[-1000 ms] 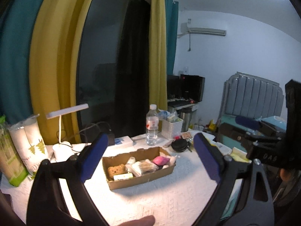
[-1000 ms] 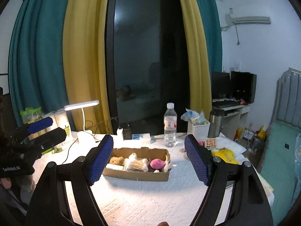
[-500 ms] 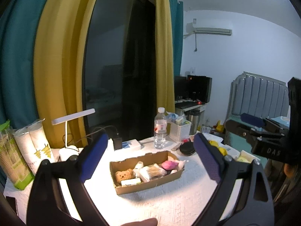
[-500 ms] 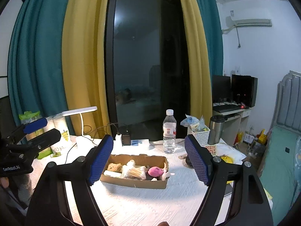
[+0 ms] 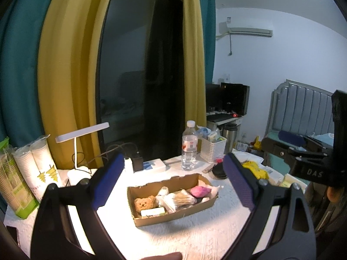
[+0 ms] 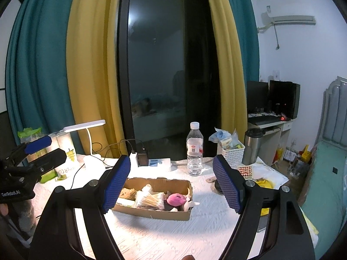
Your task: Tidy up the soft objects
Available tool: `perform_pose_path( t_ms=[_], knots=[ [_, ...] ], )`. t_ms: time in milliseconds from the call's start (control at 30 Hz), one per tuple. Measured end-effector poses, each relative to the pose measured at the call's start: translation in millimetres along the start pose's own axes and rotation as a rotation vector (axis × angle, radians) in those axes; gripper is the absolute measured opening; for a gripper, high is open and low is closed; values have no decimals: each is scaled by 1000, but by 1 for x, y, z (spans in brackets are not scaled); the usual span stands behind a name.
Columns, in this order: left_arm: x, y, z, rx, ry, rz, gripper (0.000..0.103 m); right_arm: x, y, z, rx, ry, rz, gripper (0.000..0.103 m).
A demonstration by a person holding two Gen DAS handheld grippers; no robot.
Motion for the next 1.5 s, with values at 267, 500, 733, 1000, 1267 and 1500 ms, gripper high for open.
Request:
perform_pose_path(
  t_ms=[267,500,733,1000,1267,1500],
  knots=[
    [0,-2,7,12,-1,1,94,6,2,7,-5,2,8,81],
    [3,-2,11,7,-5,7,94,8,2,10,-3,7,14,81],
    [9,0,17,-4,5,4,94,15,2,14,-7,16,14,81],
    [13,0,24,-15,14,7,94,20,6,17,-14,26,26,81],
    [9,-7,24,-5,18,-3,94,20,6,17,-12,29,19,81],
    [7,-7,28,-14,17,0,94,21,5,19,-18,26,13,81]
  ],
)
Point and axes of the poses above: each gripper's, at about its wrist camera, not at the fingertips, and z roughly the way its jaws point, x to its right, y to its underside, the point moved 6 cm from there along z, roughly the way its jaws point, and after that the axes turned 13 degrees about -z, right-handed, at the moved point
